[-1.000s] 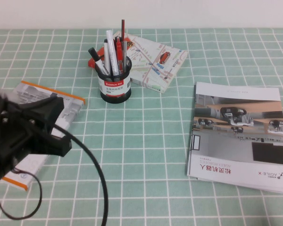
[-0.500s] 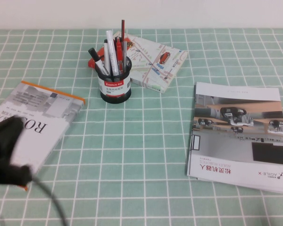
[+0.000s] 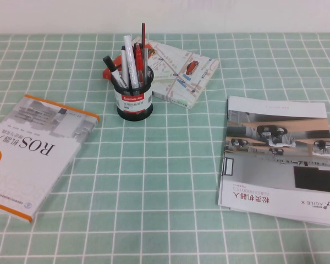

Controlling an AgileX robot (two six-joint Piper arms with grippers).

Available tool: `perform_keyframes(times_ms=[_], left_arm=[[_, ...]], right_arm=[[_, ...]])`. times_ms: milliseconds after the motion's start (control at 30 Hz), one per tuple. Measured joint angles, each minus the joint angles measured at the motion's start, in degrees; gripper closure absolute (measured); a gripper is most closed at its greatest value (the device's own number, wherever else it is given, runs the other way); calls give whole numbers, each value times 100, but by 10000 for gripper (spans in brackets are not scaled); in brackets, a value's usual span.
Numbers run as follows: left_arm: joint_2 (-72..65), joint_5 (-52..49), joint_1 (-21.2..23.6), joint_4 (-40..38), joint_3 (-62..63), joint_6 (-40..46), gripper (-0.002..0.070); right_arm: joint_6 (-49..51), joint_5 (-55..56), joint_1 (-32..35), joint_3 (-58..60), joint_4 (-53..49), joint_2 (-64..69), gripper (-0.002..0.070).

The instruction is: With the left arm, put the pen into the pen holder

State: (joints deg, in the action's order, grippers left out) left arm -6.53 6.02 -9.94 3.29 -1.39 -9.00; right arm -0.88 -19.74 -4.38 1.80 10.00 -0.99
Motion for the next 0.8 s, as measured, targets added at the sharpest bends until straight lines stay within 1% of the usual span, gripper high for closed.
perform_keyframes(times_ms=[200,367,500,800], left_arm=[[665,-963,0,-247,-13,289,675],[701,-1909,0,-329,-13,347,675],[701,-2609,0,-329,-13,639,675],[701,-2722,0,-329,-3,732,675]], right_arm=[[0,0,0,0,55,0,696],[0,0,0,0,74,0,696],[0,0,0,0,74,0,696],[0,0,0,0,74,0,696]])
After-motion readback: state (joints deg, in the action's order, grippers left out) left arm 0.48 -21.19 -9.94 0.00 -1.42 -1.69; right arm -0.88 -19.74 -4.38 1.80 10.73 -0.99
